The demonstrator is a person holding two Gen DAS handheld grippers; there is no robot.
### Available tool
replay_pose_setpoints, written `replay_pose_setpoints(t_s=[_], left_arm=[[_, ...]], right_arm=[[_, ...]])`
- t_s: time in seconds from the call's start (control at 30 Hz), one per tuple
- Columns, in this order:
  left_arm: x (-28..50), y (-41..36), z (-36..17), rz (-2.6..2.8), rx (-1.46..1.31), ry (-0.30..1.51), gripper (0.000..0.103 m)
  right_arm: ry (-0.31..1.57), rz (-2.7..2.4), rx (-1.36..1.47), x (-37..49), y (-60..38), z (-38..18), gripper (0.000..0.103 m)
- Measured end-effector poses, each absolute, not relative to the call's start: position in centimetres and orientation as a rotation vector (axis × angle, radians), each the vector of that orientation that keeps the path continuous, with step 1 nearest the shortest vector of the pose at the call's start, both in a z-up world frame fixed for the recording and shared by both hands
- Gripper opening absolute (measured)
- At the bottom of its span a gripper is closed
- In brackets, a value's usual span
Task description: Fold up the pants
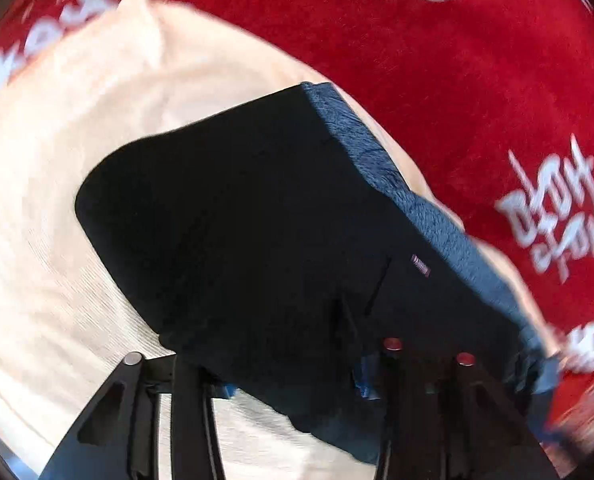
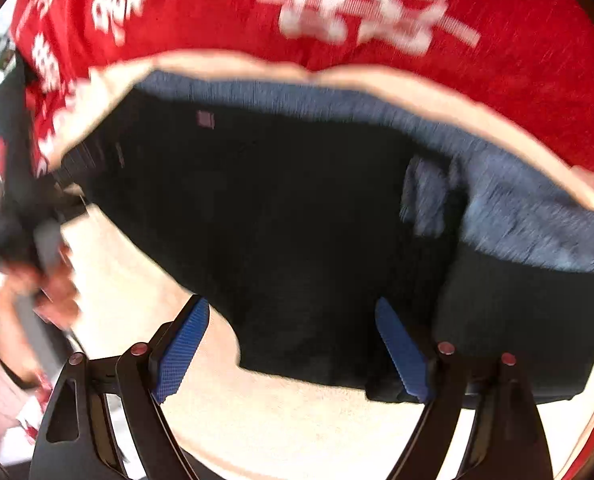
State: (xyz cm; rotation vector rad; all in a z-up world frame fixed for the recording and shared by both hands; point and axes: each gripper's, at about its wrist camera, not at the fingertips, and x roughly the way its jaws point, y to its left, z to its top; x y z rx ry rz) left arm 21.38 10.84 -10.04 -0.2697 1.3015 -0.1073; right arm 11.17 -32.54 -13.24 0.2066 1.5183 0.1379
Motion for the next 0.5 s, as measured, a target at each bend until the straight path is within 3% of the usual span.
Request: replay_pose_setpoints(t_s=[0.27,0.5], left_arm=[[18.5,5.1,-8.3,-0.177,0.243,1.126,0.039],[17.1,3.8,-8.0,-0.202,0.406,1.045,0.039]], right_arm=[[1.543,0.297,0.397,21.5,-30.9,-9.8,0.088],[1.685,0.505,0.213,27.7,-20.5,-10.5,0.088]])
